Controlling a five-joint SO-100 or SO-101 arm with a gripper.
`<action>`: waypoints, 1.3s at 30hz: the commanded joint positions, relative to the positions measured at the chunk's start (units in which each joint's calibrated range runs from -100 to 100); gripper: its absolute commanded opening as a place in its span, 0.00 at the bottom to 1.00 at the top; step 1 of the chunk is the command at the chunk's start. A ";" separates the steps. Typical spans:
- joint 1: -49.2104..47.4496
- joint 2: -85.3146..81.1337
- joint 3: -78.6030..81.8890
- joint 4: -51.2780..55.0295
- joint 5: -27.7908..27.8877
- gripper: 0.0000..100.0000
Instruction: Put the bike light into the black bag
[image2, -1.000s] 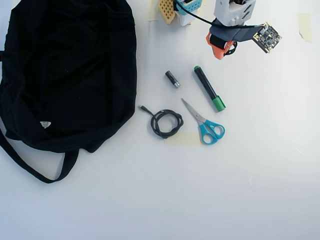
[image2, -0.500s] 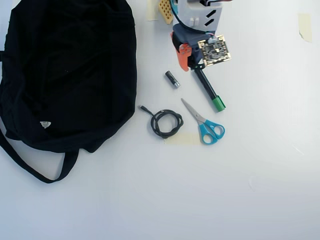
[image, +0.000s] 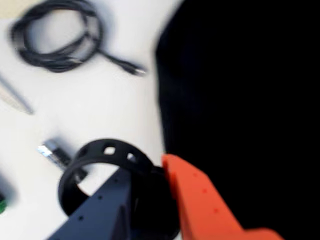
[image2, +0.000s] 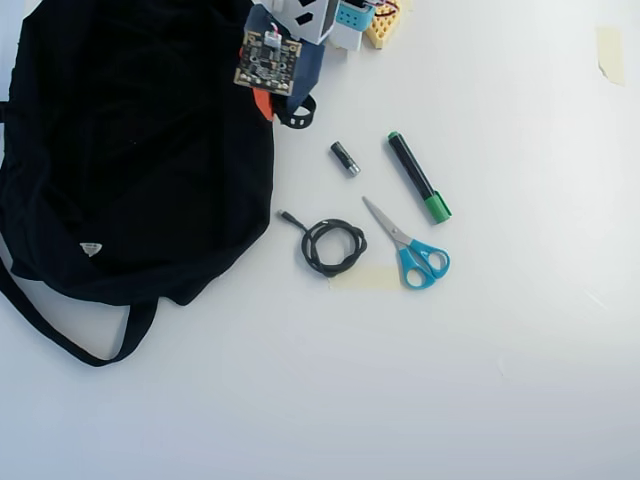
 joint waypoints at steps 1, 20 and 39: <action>3.90 -0.11 -3.43 0.19 0.10 0.02; 20.95 22.13 -22.56 -19.19 -7.40 0.02; 32.40 44.37 -31.82 -16.78 -11.76 0.43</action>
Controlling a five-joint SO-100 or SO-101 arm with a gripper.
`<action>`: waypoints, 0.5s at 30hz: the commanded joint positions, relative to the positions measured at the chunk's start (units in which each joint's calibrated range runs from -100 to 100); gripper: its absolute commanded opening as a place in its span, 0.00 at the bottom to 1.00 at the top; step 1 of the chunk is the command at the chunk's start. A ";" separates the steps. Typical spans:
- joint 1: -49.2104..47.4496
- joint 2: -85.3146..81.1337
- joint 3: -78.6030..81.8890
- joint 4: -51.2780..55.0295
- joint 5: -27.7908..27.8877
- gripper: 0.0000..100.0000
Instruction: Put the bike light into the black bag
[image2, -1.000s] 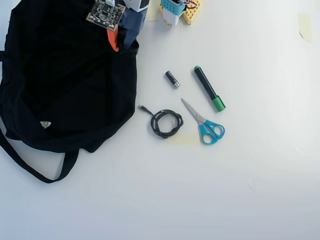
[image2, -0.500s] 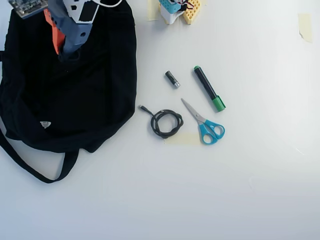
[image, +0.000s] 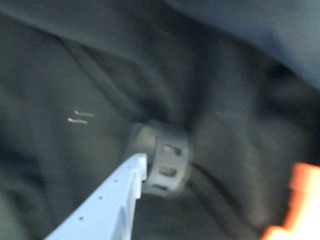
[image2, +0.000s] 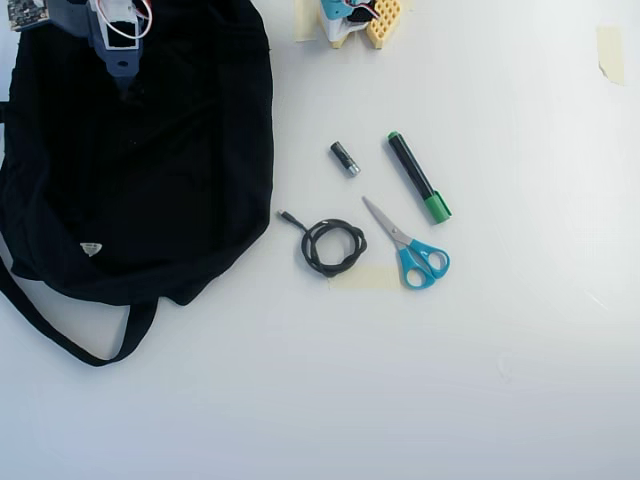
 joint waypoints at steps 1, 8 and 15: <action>-5.40 -6.44 -6.45 0.66 0.31 0.43; -20.28 -28.52 -6.36 13.06 1.25 0.42; -47.73 -38.97 -5.46 18.14 -1.84 0.02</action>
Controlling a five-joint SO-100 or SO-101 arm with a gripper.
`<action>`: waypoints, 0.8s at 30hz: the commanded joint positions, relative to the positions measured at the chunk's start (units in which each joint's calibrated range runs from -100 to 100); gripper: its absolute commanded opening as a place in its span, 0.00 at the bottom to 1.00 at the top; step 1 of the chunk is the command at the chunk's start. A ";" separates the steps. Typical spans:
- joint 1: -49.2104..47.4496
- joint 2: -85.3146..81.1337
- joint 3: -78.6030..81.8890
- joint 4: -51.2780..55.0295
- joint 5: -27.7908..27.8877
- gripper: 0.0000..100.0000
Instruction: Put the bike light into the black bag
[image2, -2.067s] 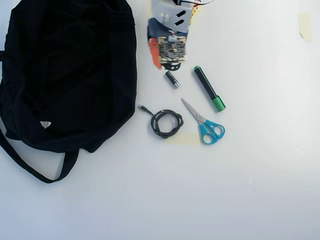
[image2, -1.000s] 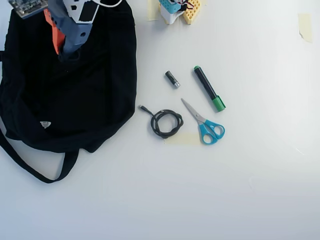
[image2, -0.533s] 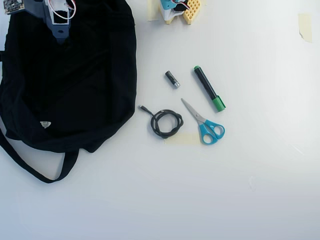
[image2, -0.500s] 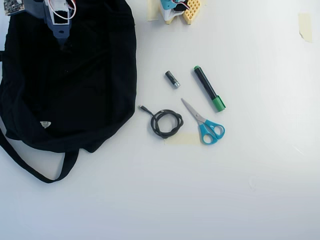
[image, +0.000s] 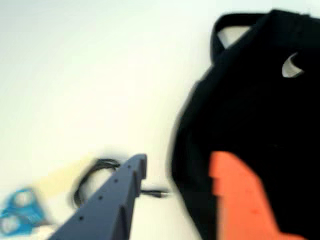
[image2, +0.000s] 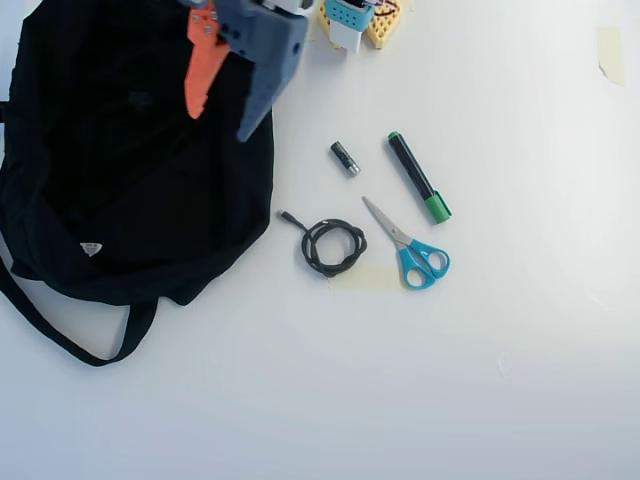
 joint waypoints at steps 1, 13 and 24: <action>-9.77 -2.94 -1.29 1.48 -0.91 0.02; -17.85 -10.91 2.93 18.97 -0.39 0.02; -20.69 -17.05 28.36 3.38 -0.34 0.02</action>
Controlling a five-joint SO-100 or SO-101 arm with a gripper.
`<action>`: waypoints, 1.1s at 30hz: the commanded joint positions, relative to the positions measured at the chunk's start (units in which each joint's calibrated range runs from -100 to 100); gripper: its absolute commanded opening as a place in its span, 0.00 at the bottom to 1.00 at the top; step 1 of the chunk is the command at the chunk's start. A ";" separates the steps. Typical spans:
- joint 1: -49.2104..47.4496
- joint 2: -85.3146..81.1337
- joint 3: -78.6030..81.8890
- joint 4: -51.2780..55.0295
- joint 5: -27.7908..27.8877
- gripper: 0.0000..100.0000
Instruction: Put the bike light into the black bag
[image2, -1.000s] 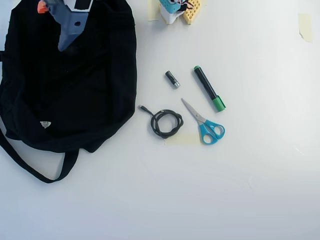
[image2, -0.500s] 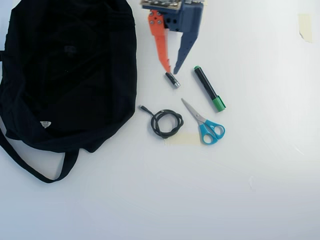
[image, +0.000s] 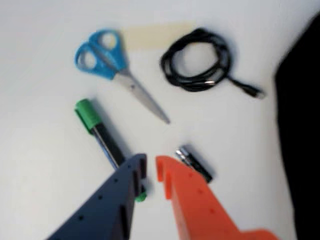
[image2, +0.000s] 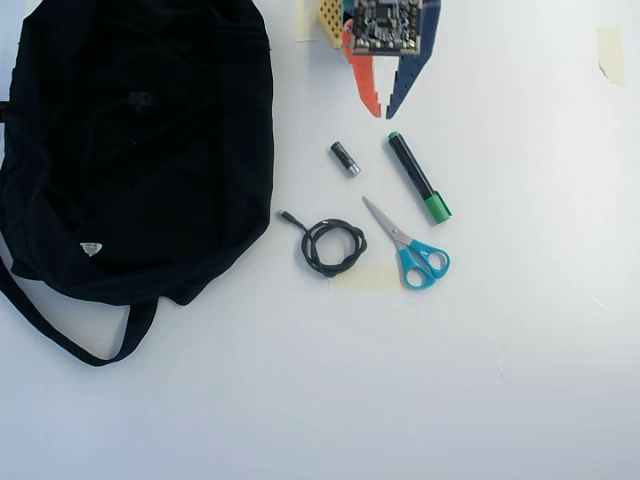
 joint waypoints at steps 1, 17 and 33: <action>0.10 -6.92 13.36 -9.60 0.20 0.02; 0.03 -47.75 75.09 -30.44 6.91 0.02; 0.25 -74.97 93.15 -14.68 7.23 0.02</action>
